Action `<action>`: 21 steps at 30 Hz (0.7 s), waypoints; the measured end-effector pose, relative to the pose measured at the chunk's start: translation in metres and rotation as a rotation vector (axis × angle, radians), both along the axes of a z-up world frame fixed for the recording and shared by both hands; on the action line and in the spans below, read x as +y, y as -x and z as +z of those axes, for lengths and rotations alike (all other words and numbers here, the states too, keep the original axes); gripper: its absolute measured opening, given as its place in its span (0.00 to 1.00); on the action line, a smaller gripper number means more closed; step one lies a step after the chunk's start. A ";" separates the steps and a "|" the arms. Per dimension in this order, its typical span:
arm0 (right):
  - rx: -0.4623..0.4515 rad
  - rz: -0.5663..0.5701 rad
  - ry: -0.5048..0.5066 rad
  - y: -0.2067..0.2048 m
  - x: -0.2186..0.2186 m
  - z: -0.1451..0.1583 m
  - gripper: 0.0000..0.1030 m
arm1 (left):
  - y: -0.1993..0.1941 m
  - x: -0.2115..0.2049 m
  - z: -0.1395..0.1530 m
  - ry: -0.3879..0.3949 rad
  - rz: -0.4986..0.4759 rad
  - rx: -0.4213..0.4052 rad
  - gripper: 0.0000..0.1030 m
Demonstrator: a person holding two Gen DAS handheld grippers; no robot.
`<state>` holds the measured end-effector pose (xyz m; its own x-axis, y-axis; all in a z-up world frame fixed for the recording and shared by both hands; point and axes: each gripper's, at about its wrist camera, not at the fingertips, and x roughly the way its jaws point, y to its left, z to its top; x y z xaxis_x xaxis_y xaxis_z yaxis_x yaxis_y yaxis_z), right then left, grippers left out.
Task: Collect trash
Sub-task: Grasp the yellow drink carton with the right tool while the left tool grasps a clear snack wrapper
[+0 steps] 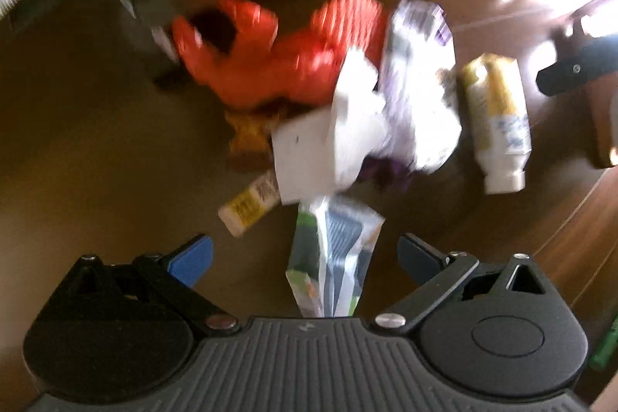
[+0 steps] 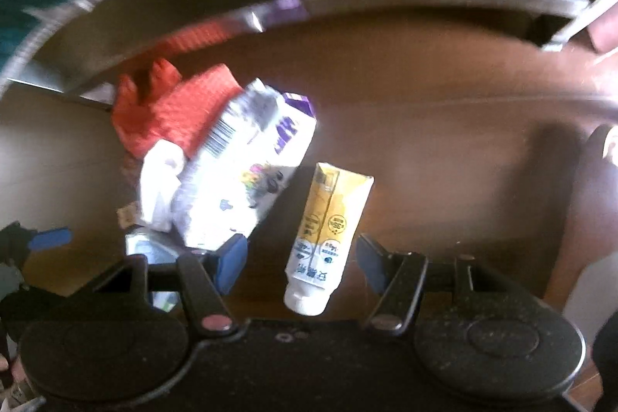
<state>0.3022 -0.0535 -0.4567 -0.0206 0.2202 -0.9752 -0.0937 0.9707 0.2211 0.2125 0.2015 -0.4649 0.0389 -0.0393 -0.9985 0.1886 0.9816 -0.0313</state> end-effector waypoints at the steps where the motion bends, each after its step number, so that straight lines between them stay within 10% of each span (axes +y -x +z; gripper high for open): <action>1: 0.011 -0.002 0.008 -0.001 0.002 -0.010 0.60 | 0.001 0.001 -0.009 -0.001 0.011 0.015 1.00; 10: 0.055 -0.027 0.096 -0.013 0.017 -0.063 0.59 | 0.008 0.001 -0.056 0.032 0.089 0.086 0.94; 21: 0.062 -0.006 0.154 -0.020 0.018 -0.079 0.44 | 0.013 -0.004 -0.070 0.055 0.136 0.103 0.27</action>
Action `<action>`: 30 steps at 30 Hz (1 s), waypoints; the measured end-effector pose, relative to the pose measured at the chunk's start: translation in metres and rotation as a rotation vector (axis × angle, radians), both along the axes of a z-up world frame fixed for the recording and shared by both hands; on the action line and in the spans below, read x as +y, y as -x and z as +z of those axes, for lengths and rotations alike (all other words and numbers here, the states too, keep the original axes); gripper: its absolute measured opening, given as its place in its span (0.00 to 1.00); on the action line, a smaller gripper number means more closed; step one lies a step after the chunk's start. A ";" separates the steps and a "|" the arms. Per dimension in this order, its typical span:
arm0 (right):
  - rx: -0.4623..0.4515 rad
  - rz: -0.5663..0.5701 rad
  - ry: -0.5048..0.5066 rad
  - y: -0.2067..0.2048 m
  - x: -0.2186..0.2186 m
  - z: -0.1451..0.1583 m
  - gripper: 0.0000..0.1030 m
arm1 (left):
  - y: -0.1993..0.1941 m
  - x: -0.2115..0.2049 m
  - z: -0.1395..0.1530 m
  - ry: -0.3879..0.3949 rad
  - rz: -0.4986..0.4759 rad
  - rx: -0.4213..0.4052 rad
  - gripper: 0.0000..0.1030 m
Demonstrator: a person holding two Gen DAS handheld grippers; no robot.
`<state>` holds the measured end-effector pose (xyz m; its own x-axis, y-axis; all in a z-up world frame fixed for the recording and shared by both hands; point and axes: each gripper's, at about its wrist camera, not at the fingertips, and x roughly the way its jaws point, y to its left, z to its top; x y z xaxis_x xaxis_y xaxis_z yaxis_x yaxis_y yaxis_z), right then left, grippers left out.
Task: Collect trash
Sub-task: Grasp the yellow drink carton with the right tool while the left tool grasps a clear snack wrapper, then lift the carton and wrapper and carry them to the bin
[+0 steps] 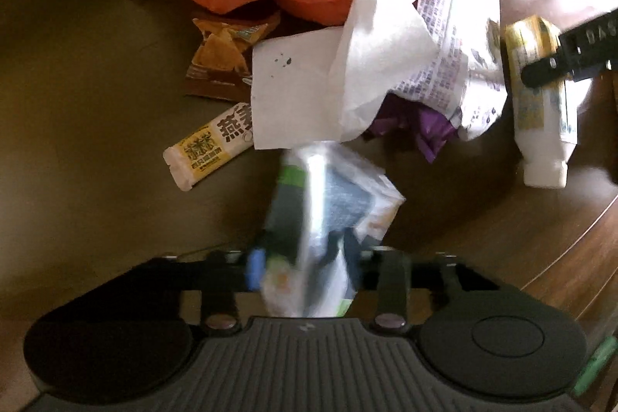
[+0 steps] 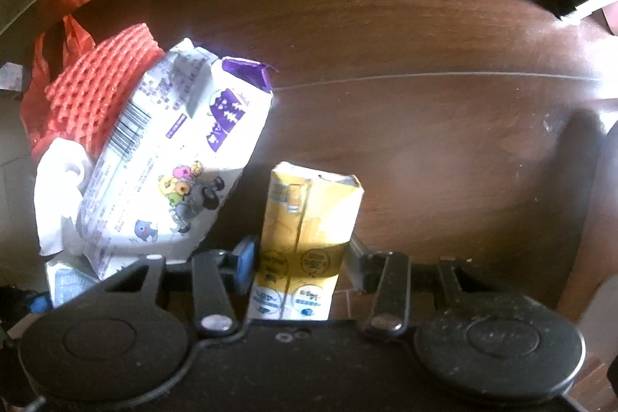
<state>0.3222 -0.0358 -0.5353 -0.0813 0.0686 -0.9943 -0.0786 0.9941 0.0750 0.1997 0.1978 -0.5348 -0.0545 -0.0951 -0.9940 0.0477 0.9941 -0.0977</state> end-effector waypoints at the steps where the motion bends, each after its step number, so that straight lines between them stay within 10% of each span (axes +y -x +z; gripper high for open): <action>1: -0.003 0.012 0.006 -0.001 0.000 0.002 0.43 | 0.001 0.000 0.001 -0.003 0.009 -0.010 0.24; 4: -0.013 0.031 0.009 0.005 0.002 0.007 0.41 | -0.001 0.003 0.006 0.001 0.015 -0.027 0.10; 14: -0.107 0.101 -0.007 0.029 -0.004 0.086 0.40 | -0.005 -0.009 0.056 0.043 -0.074 -0.090 0.06; 30: -0.407 0.116 -0.102 0.061 -0.073 0.313 0.40 | -0.044 -0.086 0.267 0.069 -0.344 -0.448 0.06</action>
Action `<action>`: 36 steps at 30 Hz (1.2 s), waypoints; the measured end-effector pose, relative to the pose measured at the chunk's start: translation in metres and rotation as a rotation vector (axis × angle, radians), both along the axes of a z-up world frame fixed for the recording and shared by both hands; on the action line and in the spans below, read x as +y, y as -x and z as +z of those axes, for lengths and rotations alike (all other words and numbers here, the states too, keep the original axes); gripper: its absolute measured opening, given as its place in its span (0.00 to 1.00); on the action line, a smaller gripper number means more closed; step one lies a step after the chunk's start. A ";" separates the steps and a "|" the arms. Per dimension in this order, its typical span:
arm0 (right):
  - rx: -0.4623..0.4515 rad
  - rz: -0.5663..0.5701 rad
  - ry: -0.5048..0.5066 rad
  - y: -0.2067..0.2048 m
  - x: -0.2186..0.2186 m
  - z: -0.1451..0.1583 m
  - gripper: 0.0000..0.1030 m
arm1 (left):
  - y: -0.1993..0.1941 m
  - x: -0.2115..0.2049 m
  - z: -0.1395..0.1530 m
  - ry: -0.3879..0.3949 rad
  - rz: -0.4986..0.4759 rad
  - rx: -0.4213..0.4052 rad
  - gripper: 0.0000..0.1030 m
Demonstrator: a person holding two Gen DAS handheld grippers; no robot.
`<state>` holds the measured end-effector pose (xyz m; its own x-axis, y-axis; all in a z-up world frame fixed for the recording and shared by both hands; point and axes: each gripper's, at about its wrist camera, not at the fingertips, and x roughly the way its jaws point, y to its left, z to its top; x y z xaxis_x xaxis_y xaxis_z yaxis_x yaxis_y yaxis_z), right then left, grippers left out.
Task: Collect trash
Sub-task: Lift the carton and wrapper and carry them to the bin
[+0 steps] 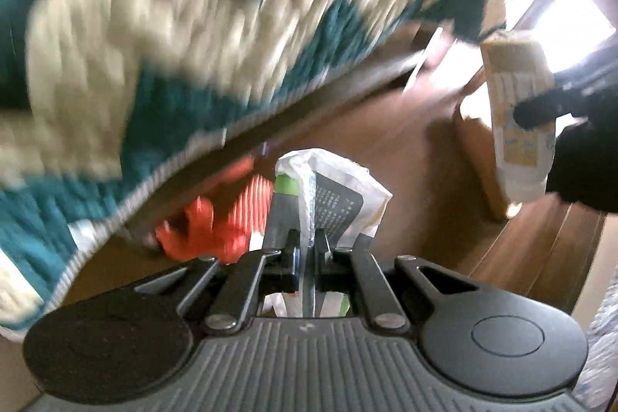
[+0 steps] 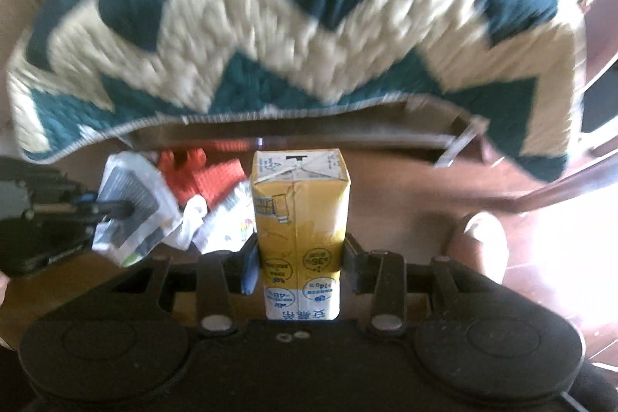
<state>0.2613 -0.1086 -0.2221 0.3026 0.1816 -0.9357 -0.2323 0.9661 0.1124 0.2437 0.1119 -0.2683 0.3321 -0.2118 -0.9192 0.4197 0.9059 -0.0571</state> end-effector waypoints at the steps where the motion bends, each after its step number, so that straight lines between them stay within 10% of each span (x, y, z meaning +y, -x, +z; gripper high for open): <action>1: -0.023 0.002 -0.001 0.005 -0.006 0.016 0.40 | 0.000 -0.005 0.016 -0.001 -0.009 -0.034 0.06; 17: -0.415 -0.078 -0.072 0.084 -0.142 0.216 0.40 | 0.026 -0.136 0.234 0.077 0.020 -0.316 0.06; 36: -0.831 -0.320 0.020 0.137 -0.336 0.415 0.40 | 0.035 -0.376 0.475 0.263 -0.164 -0.598 0.06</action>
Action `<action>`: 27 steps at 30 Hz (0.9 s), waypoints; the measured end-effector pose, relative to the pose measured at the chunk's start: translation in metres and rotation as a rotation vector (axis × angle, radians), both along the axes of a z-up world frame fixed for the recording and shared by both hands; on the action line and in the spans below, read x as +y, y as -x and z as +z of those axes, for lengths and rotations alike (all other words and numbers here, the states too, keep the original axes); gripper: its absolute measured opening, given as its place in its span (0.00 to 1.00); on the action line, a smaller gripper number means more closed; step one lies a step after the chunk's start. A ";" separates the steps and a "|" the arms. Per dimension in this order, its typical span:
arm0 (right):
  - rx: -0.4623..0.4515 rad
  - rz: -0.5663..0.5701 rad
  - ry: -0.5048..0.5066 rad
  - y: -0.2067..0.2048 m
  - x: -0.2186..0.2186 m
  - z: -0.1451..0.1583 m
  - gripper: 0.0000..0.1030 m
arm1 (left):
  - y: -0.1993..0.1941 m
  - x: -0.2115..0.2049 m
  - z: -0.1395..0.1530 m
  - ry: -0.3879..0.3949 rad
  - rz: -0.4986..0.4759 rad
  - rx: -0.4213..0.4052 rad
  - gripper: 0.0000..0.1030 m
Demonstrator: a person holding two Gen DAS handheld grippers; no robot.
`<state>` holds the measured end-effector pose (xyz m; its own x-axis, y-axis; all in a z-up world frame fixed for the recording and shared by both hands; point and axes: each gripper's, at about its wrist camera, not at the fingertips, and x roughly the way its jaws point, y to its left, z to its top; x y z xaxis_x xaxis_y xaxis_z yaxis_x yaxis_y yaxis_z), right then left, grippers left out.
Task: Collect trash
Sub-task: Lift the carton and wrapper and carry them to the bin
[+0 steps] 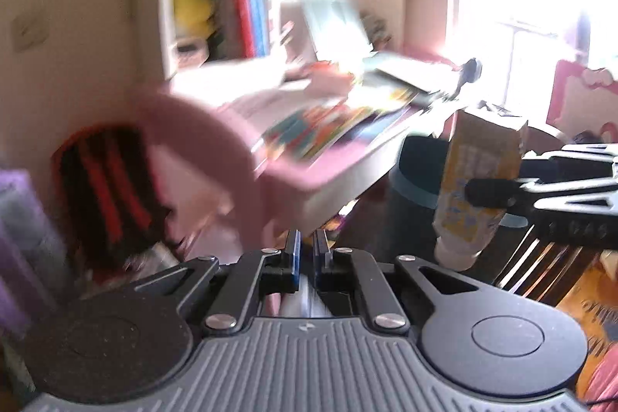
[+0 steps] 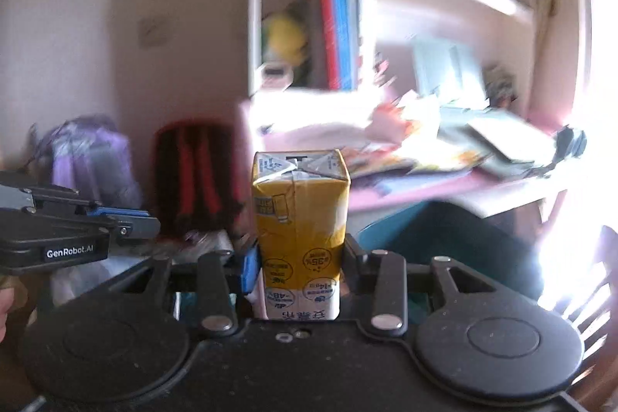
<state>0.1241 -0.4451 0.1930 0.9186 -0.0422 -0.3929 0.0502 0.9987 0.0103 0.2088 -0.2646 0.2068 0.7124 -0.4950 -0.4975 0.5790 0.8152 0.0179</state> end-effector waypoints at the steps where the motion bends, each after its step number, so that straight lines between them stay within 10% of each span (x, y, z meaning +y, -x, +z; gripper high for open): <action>1: -0.011 -0.017 0.004 0.001 -0.009 0.005 0.40 | 0.000 -0.012 0.008 0.008 -0.012 -0.006 0.06; 10: -0.019 -0.167 -0.034 0.001 -0.087 0.000 0.40 | -0.011 -0.090 0.002 0.044 -0.099 0.064 0.06; 17: -0.018 -0.060 -0.103 0.001 -0.071 -0.026 0.40 | -0.026 -0.067 -0.082 -0.069 -0.054 0.168 0.06; 27: 0.052 0.042 -0.129 -0.012 -0.027 -0.054 0.40 | -0.032 -0.022 -0.129 -0.101 -0.039 0.244 0.08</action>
<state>0.1359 -0.4722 0.1392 0.8969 0.0496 -0.4395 0.0126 0.9904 0.1376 0.2405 -0.2870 0.0782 0.5464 -0.4590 -0.7006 0.6073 0.7931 -0.0461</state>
